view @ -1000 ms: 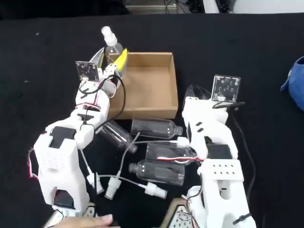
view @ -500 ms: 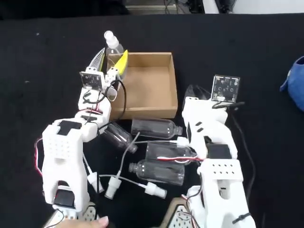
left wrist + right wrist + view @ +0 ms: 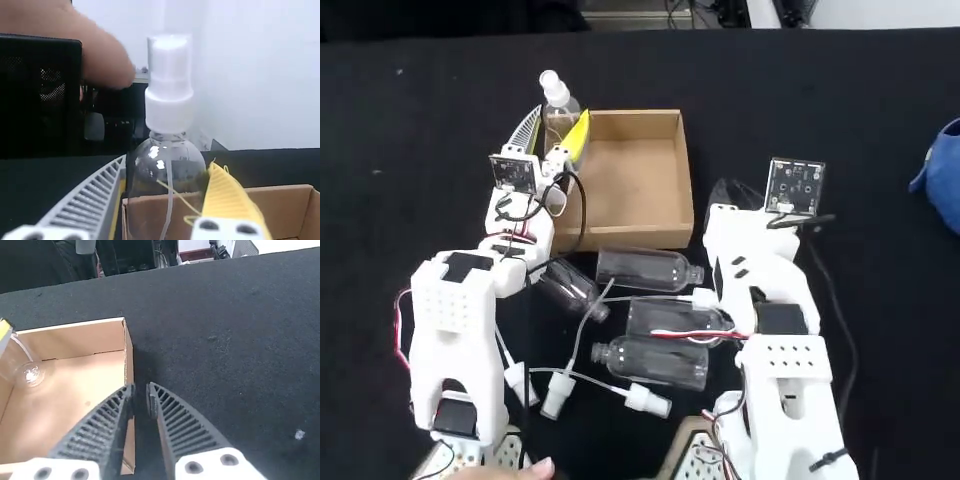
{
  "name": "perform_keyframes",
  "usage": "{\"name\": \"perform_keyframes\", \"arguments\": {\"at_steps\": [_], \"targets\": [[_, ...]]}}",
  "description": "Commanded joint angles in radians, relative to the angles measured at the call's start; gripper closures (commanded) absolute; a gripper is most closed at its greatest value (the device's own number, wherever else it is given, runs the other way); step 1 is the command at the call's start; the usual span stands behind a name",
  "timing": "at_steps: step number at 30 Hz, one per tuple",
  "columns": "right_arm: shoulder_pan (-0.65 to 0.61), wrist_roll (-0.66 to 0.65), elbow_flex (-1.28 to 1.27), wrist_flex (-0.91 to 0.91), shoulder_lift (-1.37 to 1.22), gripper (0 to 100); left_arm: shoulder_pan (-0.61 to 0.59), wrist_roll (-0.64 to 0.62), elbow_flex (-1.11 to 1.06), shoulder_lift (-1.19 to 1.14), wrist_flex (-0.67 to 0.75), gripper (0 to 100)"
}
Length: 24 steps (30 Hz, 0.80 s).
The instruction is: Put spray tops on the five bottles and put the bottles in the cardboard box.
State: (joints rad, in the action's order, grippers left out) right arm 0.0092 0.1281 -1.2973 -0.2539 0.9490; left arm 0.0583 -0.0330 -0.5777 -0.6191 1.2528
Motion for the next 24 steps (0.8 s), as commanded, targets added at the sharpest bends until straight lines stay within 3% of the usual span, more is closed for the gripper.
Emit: {"name": "perform_keyframes", "arguments": {"at_steps": [1, 13, 19, 24], "targets": [[0.02, 0.009, 0.007, 0.031, 0.013, 97.3, -0.01, -0.041, 0.005, 0.014, 0.026, 97], [0.021, 0.008, 0.007, 0.031, 0.013, 97.3, -0.013, -0.037, -0.021, 0.014, 0.026, 96], [0.023, 0.008, 0.007, 0.031, 0.013, 97.3, -0.013, 0.005, -0.021, 0.014, 0.026, 82], [0.025, 0.008, 0.007, 0.031, 0.013, 97.3, -0.013, 0.005, -0.018, 0.014, 0.026, 80]]}}
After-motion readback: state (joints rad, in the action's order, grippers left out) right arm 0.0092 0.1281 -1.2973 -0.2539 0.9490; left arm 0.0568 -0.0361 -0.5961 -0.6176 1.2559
